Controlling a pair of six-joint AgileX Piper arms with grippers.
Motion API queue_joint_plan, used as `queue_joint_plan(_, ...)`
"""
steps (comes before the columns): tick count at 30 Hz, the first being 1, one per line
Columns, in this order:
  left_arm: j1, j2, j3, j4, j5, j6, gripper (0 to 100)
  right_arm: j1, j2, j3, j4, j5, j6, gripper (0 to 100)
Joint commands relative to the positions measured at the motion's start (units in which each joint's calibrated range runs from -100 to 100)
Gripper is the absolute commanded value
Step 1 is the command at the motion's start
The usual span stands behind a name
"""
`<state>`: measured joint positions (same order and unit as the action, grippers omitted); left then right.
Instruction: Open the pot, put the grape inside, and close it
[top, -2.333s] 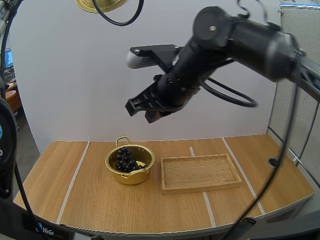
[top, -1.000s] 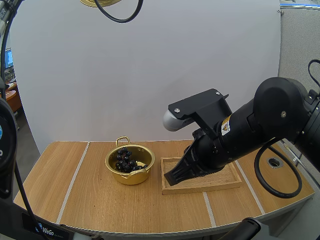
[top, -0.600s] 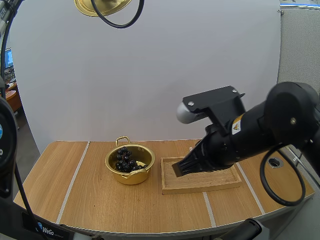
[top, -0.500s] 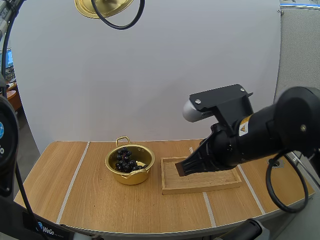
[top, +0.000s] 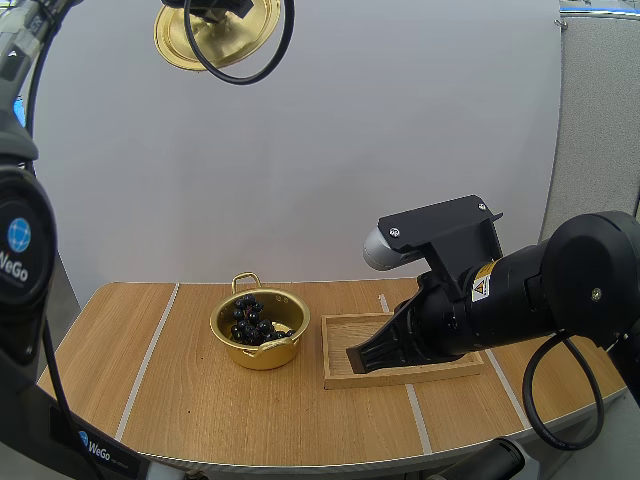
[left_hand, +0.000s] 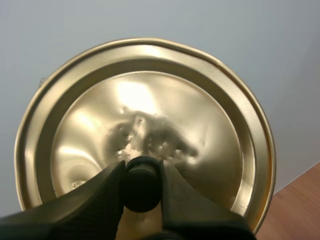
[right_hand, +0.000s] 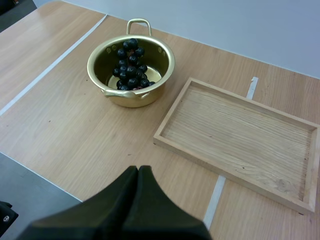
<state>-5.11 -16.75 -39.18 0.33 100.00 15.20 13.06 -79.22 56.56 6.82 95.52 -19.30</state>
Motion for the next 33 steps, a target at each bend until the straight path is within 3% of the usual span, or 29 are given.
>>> queue_joint_plan(1, -0.20, 3.53, -0.41, -2.32, 0.00, 1.26, 0, -0.21, -0.48, 0.14, 0.36, -1.53, 0.25, 0)
queue_joint_plan(11, -0.20, 4.18, 11.70, -6.08, 0.00, 2.91, 0, -0.21, -0.48, 0.14, 0.48, -1.66, 0.25, 0)
queue_joint_plan(24, -0.20, 4.18, 39.82, -3.97, 0.00, 3.77, 0, -0.21, -0.48, 0.14, 0.60, -1.66, 0.25, 0)
queue_joint_plan(33, -0.20, 5.67, 56.05, -3.84, -17.53, 4.66, 0, -0.21, -0.33, 0.14, 0.60, -1.66, 0.25, 0)
